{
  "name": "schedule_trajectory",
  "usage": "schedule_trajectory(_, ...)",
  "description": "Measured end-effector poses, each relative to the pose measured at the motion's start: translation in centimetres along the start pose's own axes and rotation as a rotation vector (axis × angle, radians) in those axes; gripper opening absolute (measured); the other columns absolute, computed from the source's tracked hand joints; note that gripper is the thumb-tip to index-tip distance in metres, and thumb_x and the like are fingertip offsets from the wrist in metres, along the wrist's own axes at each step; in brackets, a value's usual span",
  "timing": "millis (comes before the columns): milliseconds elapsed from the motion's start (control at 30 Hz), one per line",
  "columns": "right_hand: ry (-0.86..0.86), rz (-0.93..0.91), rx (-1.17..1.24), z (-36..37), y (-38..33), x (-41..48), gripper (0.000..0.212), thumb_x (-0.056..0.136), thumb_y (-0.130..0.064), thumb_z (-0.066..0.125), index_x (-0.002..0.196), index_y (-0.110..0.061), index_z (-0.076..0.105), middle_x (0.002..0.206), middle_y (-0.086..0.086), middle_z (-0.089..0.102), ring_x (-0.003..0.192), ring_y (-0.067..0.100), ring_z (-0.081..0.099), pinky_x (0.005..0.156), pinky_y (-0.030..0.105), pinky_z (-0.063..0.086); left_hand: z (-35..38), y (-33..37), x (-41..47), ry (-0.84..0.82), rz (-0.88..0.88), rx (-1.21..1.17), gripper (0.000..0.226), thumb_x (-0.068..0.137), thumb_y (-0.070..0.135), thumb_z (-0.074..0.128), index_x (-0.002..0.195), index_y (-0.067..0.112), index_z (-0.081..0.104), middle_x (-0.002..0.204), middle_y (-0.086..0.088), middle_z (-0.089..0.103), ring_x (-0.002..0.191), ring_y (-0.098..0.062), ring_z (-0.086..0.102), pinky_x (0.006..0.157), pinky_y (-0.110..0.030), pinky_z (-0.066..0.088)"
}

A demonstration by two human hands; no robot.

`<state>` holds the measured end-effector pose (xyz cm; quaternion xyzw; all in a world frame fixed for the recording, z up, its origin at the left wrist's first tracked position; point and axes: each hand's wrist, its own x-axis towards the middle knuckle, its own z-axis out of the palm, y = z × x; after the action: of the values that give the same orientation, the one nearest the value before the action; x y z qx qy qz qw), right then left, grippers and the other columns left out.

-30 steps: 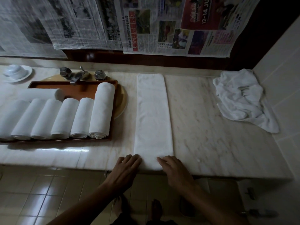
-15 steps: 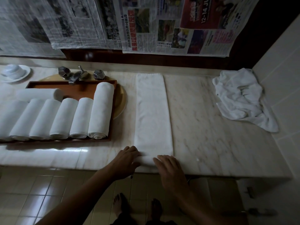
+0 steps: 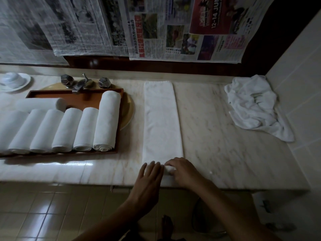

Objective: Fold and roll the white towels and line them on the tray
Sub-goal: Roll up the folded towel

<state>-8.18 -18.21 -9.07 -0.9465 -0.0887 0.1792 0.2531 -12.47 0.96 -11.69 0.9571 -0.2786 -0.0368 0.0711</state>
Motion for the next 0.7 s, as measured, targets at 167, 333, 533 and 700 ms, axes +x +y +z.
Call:
schedule_trajectory(167, 0.111, 0.012, 0.056, 0.5, 0.5, 0.1, 0.033, 0.093, -0.013, 0.066, 0.125, -0.019, 0.071, 0.123, 0.003, 0.067, 0.113, 0.022, 0.060, 0.097, 0.035, 0.049, 1.1, 0.3, 0.5, -0.024, -0.064, 0.072, 0.093, 0.065, 0.008, 0.071, 0.152, 0.001, 0.042, 0.157, -0.021, 0.041, 0.147, -0.037, 0.037, 0.119, -0.052, 0.024)
schedule_trajectory(333, 0.383, -0.134, -0.297, 5.2, 0.4, -2.2, 0.042, 0.094, -0.018, 0.049, 0.133, -0.016, 0.066, 0.135, 0.004, 0.064, 0.127, 0.027, 0.058, 0.112, 0.043, 0.037, 1.4, -0.8, 2.0, -0.064, -0.073, 0.082, 0.091, 0.071, 0.020, 0.078, 0.153, 0.004, 0.042, 0.158, -0.019, 0.042, 0.147, -0.034, 0.037, 0.119, -0.049, 0.023)
schedule_trajectory(533, 0.271, -0.123, -0.459, 5.2, 1.8, -0.5, 0.062, 0.091, -0.015, 0.036, 0.152, -0.004, 0.044, 0.157, 0.017, 0.042, 0.146, 0.038, 0.040, 0.117, 0.055, 0.028, 1.2, -2.8, 3.5, -0.040, -0.032, 0.059, 0.074, 0.086, 0.023, 0.071, 0.152, 0.005, 0.043, 0.155, -0.017, 0.046, 0.143, -0.033, 0.046, 0.117, -0.046, 0.033)
schedule_trajectory(700, 0.191, -0.185, -0.455, 3.2, 2.5, 0.1, 0.078, 0.070, -0.006, 0.072, 0.145, -0.002, 0.052, 0.140, 0.016, 0.059, 0.125, 0.034, 0.060, 0.105, 0.046, 0.050, 1.4, -5.0, 3.6, -0.113, 0.018, 0.040, 0.079, 0.092, 0.017, 0.061, 0.160, 0.006, 0.022, 0.160, -0.016, 0.037, 0.146, -0.031, 0.039, 0.123, -0.044, 0.030)
